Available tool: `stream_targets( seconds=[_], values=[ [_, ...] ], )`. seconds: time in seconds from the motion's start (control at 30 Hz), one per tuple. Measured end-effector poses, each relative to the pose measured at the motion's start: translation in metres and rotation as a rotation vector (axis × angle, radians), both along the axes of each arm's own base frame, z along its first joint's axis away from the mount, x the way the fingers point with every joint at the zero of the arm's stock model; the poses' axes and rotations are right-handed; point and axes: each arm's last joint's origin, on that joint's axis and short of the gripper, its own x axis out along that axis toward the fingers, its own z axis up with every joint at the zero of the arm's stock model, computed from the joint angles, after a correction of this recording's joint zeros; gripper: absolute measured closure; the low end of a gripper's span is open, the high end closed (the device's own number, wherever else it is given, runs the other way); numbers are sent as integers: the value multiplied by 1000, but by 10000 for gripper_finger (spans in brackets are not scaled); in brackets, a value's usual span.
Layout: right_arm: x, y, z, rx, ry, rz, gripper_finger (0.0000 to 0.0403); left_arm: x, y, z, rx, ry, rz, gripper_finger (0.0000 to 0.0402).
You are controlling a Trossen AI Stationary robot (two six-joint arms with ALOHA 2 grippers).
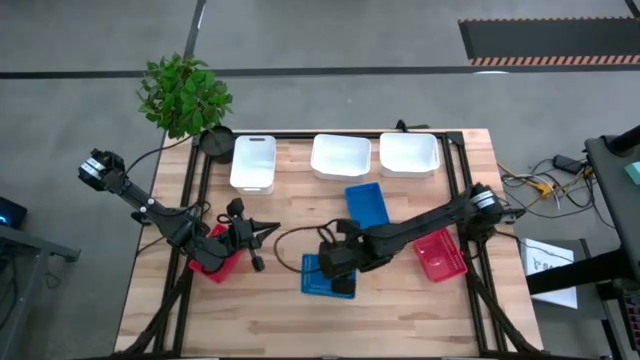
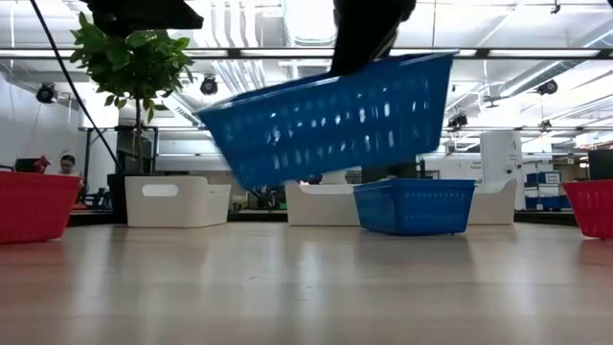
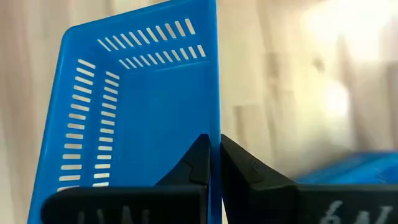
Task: Stack baskets by color
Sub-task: Stack the bottom blue bin on the stacked blue bin
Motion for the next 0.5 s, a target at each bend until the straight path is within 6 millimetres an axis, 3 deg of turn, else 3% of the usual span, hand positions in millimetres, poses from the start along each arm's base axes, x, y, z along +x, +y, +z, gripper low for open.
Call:
stream_targets(
  seconds=[0.13, 0.27, 0.5],
  values=[
    [-23, -12, 17, -50, -66, -106, 394, 0, 0, -1, 0, 1, 0, 401],
    [-46, -30, 26, -114, -170, -342, 394, 0, 0, -1, -1, 1, 0, 401],
    [-84, -64, 9, -136, -257, -666, 394, 0, 0, -1, -4, -2, -1, 401]
  ],
)
